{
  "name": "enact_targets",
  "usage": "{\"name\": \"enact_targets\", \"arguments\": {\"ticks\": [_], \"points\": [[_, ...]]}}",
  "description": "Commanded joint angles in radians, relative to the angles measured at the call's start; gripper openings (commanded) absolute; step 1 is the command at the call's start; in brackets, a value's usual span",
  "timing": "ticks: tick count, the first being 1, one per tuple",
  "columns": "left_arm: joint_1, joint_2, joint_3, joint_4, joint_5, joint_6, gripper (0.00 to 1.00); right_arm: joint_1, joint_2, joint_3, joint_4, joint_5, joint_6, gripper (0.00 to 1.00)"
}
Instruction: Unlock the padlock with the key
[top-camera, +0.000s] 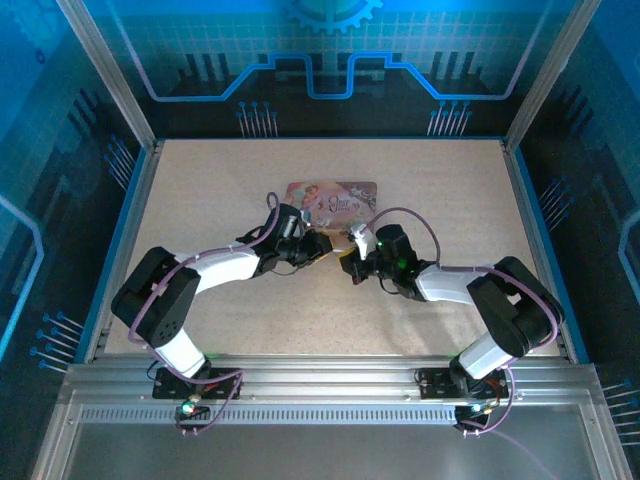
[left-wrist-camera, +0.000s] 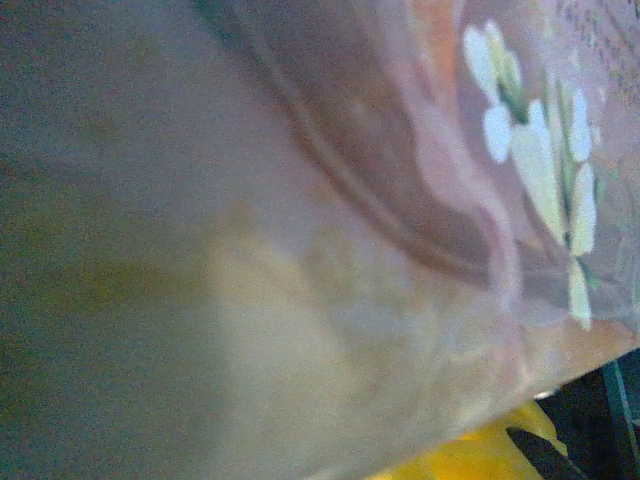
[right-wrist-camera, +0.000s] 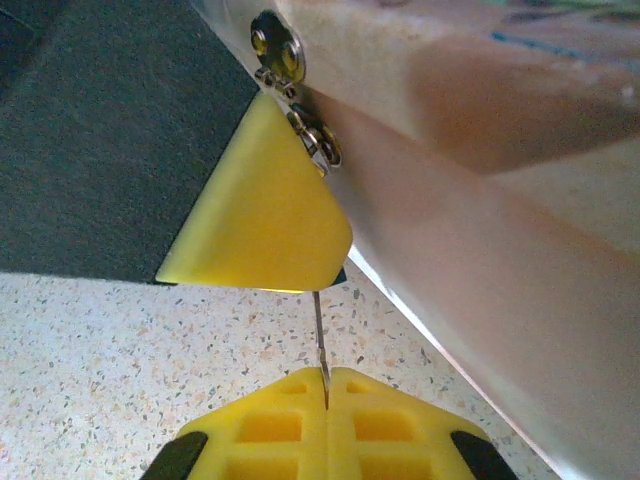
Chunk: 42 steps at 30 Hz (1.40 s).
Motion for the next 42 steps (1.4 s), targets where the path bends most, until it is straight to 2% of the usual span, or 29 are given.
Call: {"name": "enact_targets", "arguments": {"ticks": [1,20,42], "points": [[0.001,-0.027,0.008,0.035,0.036,-0.024,0.09,0.022,0.014,0.029,0.042,-0.028,-0.022,0.00],[0.001,-0.030,0.011,0.021,0.036,-0.018,0.09,-0.001,-0.017,-0.015,0.115,0.002,0.017,0.00],[0.002,-0.033,0.014,0.019,0.035,-0.018,0.09,-0.015,-0.027,-0.029,0.120,0.007,0.022,0.00]]}}
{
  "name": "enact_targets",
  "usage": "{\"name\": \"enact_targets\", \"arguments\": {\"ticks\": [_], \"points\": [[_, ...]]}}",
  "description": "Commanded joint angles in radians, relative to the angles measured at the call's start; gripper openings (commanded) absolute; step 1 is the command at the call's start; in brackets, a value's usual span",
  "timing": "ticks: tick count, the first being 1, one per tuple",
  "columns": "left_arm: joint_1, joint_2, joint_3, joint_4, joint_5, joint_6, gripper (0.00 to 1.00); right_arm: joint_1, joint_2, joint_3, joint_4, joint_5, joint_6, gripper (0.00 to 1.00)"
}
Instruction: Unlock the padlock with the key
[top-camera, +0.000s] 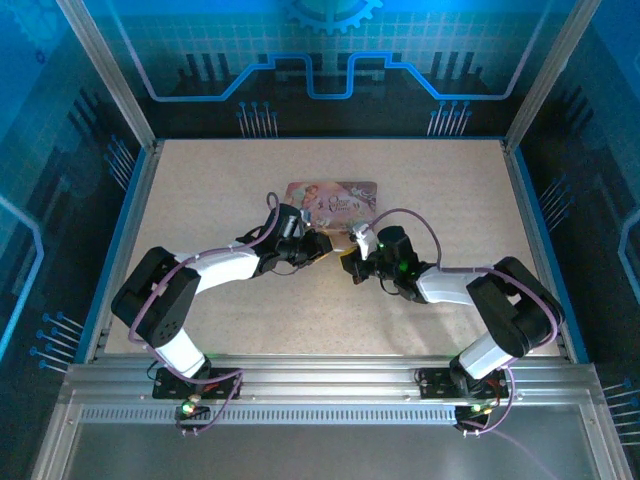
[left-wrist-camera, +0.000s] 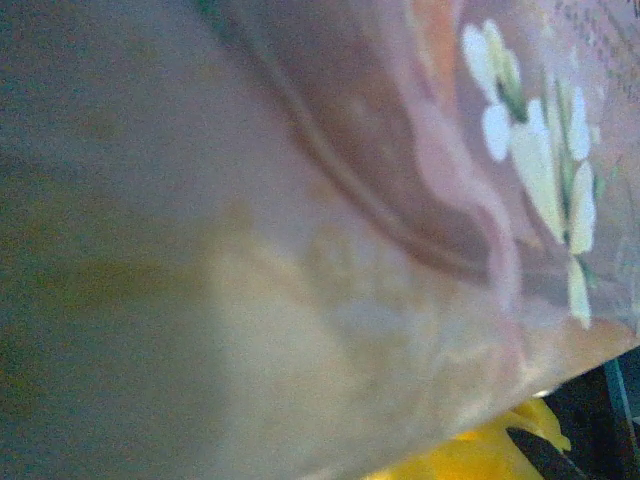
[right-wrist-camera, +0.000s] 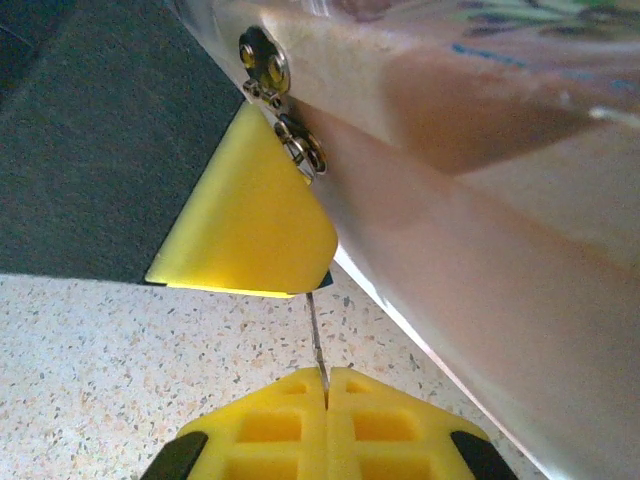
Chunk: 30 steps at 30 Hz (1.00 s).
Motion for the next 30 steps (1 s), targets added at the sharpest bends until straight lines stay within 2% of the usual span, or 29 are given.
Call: {"name": "enact_targets", "arguments": {"ticks": [1,16,30], "points": [[0.001,-0.032,0.014,0.020,0.036,-0.019,0.09,-0.010,-0.022,-0.002,0.071,-0.016,0.014,0.00],[0.000,-0.035,0.012,0.042,0.047,-0.040,0.09,0.020,0.023,0.024,0.071,-0.048,0.008,0.00],[0.011,-0.063,0.012,0.016,0.071,-0.049,0.09,-0.016,-0.097,-0.058,-0.097,-0.060,0.009,0.00]]}}
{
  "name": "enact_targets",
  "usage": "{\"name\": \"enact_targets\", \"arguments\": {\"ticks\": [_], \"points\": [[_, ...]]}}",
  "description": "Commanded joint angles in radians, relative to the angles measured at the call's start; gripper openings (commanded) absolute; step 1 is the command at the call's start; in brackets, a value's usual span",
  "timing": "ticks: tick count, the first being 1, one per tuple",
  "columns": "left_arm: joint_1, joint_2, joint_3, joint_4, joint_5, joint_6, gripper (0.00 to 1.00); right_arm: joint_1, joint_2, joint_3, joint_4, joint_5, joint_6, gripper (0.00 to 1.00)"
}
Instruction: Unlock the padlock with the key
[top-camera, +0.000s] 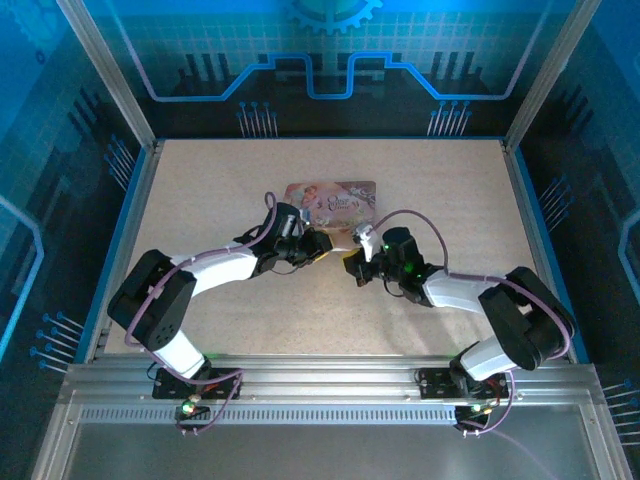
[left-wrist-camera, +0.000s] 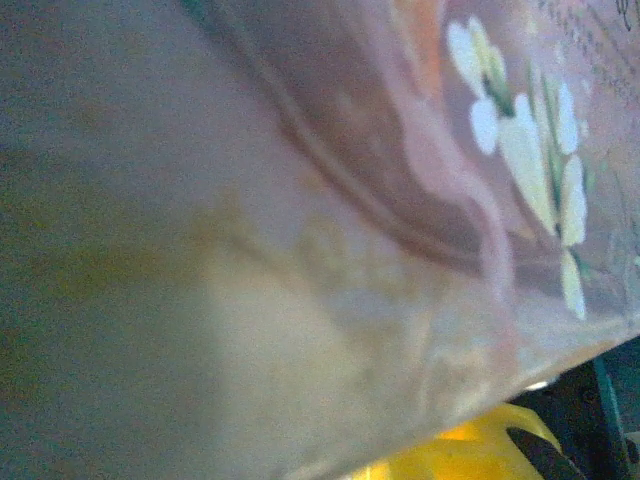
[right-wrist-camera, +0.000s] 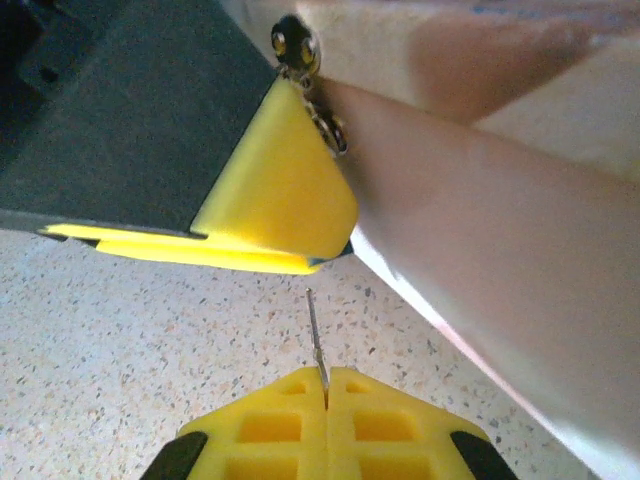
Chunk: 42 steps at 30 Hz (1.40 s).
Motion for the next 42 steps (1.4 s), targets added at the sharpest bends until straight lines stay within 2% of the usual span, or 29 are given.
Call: {"name": "enact_targets", "arguments": {"ticks": [1,23,42], "points": [[0.009,-0.038,0.011,0.024,0.062,-0.025,0.09,-0.009,-0.014,-0.035,-0.038,-0.021,0.012,0.00],[0.023,-0.044,-0.003,0.034,0.095,-0.039,0.09,-0.011,0.063,0.035,0.057,-0.068,0.050,0.00],[0.023,-0.043,-0.002,0.035,0.093,-0.041,0.09,-0.014,0.069,0.043,0.079,-0.032,0.044,0.00]]}}
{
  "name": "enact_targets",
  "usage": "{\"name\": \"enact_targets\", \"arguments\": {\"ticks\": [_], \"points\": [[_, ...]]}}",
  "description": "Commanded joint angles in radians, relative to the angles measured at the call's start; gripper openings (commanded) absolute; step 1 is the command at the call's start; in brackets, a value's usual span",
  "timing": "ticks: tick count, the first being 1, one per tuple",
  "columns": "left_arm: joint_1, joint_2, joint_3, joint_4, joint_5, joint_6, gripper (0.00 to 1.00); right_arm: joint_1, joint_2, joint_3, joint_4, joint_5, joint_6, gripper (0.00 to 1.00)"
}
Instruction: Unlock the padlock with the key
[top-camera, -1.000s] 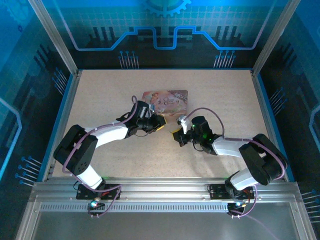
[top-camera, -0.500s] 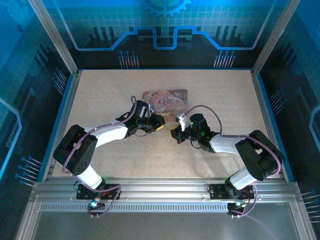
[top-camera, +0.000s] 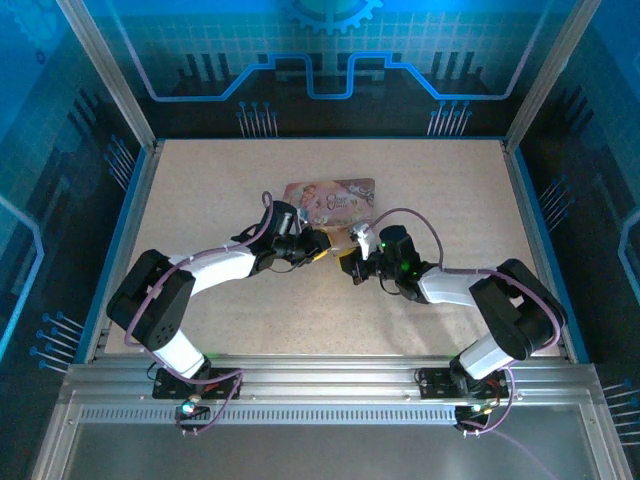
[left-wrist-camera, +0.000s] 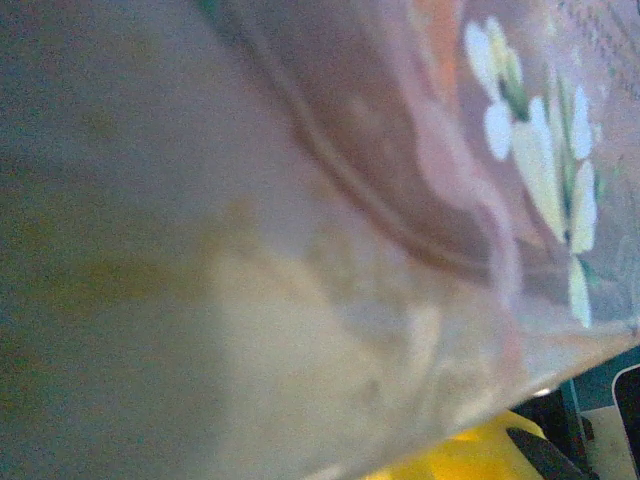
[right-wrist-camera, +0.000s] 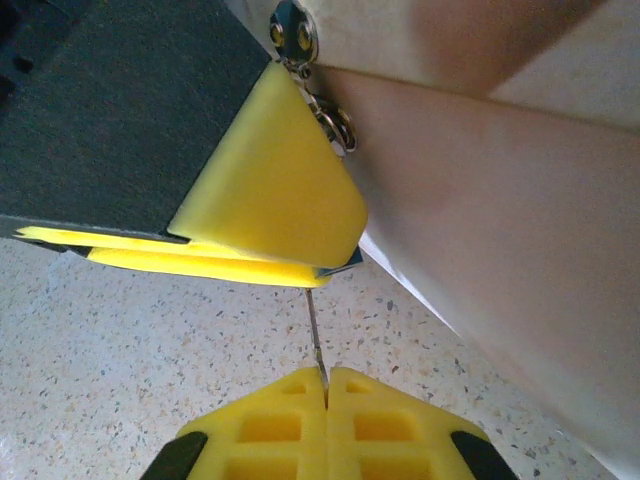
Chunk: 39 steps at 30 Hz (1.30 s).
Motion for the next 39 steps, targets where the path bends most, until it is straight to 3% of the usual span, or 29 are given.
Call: {"name": "enact_targets", "arguments": {"ticks": [1,39], "points": [[0.005,-0.040,-0.003,0.035,0.052,-0.016,0.09,-0.014,0.001,0.016,0.027,0.013,0.003,0.00],[0.004,-0.043,-0.009,0.042,0.052,-0.023,0.09,0.026,0.044,0.068,0.006,0.034,-0.032,0.00]]}}
